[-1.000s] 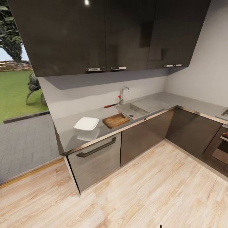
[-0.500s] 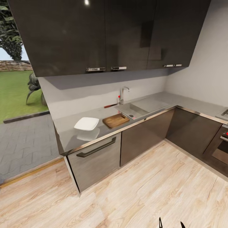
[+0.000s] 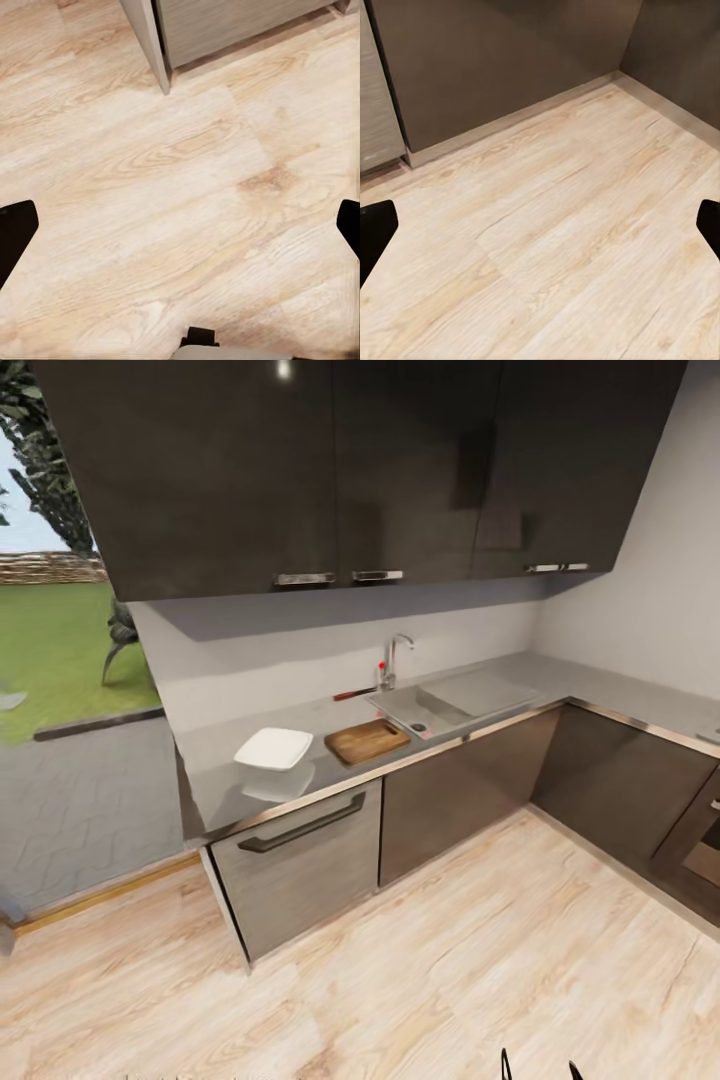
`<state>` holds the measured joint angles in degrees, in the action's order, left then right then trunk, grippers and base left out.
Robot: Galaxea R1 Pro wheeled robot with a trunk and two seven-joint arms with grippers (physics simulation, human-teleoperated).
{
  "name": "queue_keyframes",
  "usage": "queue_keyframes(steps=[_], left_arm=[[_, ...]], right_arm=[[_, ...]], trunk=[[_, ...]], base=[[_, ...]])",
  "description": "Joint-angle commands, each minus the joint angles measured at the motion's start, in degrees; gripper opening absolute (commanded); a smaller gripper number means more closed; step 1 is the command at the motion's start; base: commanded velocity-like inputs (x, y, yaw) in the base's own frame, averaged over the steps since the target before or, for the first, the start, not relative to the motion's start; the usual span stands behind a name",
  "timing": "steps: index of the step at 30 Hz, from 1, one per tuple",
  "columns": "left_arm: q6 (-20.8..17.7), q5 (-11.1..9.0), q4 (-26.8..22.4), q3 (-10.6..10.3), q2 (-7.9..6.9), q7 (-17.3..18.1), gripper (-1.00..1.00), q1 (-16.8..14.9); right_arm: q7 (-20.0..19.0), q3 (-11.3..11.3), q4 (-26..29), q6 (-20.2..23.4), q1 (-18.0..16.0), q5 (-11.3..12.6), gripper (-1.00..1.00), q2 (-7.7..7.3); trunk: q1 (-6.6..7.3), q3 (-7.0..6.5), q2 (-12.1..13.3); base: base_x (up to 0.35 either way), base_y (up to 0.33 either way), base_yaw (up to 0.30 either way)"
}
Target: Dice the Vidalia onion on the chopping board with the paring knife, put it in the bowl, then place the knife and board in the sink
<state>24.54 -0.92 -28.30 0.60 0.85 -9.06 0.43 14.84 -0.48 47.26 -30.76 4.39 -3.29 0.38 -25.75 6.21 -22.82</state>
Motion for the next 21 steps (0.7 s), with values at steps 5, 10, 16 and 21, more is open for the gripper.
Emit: queue_keyframes(steps=[5, 10, 16, 21], left_arm=[[0.1, -0.1, -0.1, 0.0, 0.03, -0.1, 1.00, 0.0], [0.1, -0.1, 0.0, 0.0, 0.03, -0.1, 1.00, 0.0], [0.0, -0.1, 0.0, 0.1, 0.03, -0.1, 1.00, 0.0], [0.0, -0.1, 0.0, 0.0, 0.03, -0.1, 1.00, 0.0]], right_arm=[[0.3, 0.0, -0.1, 0.1, 0.0, -0.4, 1.00, 0.06], [0.2, 0.0, -0.3, 0.0, 0.0, -0.4, 1.00, 0.06], [0.2, 0.0, -0.3, 0.0, 0.0, -0.4, 1.00, 0.06], [0.2, 0.0, -0.4, 0.1, 0.0, -0.4, 1.00, 0.06]], trunk=[[-0.04, 0.09, -0.1], [-0.04, 0.09, -0.1], [-0.04, 0.09, -0.1], [-0.04, 0.09, -0.1]], base=[[0.000, -0.314, 0.201], [0.000, -0.317, 0.175], [0.000, -0.317, 0.033], [0.000, -0.318, 0.002]])
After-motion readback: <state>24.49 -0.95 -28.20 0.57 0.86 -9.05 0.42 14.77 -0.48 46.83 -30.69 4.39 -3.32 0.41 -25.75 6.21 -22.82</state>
